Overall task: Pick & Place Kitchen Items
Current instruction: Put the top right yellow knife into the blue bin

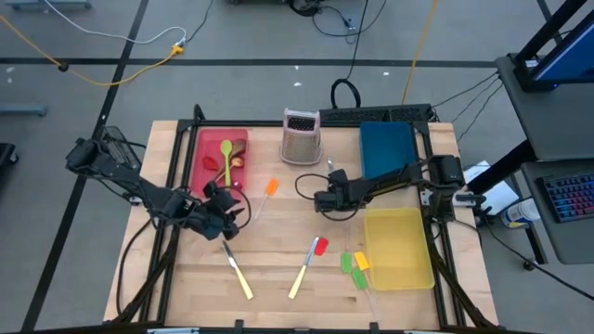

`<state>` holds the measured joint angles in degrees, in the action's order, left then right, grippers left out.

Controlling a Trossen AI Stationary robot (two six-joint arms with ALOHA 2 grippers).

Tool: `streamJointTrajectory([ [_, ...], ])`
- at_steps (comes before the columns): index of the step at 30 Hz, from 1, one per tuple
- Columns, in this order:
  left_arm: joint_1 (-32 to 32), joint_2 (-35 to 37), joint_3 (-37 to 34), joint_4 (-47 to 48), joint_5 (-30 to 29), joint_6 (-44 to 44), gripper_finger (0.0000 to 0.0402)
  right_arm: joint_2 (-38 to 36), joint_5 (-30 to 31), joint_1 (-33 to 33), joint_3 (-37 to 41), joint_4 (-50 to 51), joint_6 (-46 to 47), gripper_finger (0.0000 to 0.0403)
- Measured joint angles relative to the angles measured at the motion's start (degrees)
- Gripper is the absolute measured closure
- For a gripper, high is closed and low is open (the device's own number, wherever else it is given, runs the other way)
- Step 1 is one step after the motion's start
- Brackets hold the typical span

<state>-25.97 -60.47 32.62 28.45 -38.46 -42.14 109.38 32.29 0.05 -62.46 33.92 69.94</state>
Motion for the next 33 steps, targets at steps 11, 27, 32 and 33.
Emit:
streamJointTrajectory([
  [11, -1.29, 0.00, 0.00, 0.00, 0.37, -2.64, 0.0270, -4.23, 2.26, 1.52, 0.37, -0.10, -3.56, 0.0353],
  [27, -1.29, 0.00, 0.00, -0.57, 1.09, -9.66, 0.0270, -26.26, 13.54, 1.16, 0.17, 12.90, -12.56, 0.0353],
  [32, -1.29, 0.00, 0.00, -1.76, 1.07, -9.99, 0.0270, -30.17, 15.62, -3.58, 0.17, 24.67, -6.96, 0.0353],
  [33, -1.29, 0.00, 0.00, -1.73, 1.01, -8.93, 0.0270, -30.39, 15.50, -4.78, 0.17, 26.14, -6.34, 0.0353],
])
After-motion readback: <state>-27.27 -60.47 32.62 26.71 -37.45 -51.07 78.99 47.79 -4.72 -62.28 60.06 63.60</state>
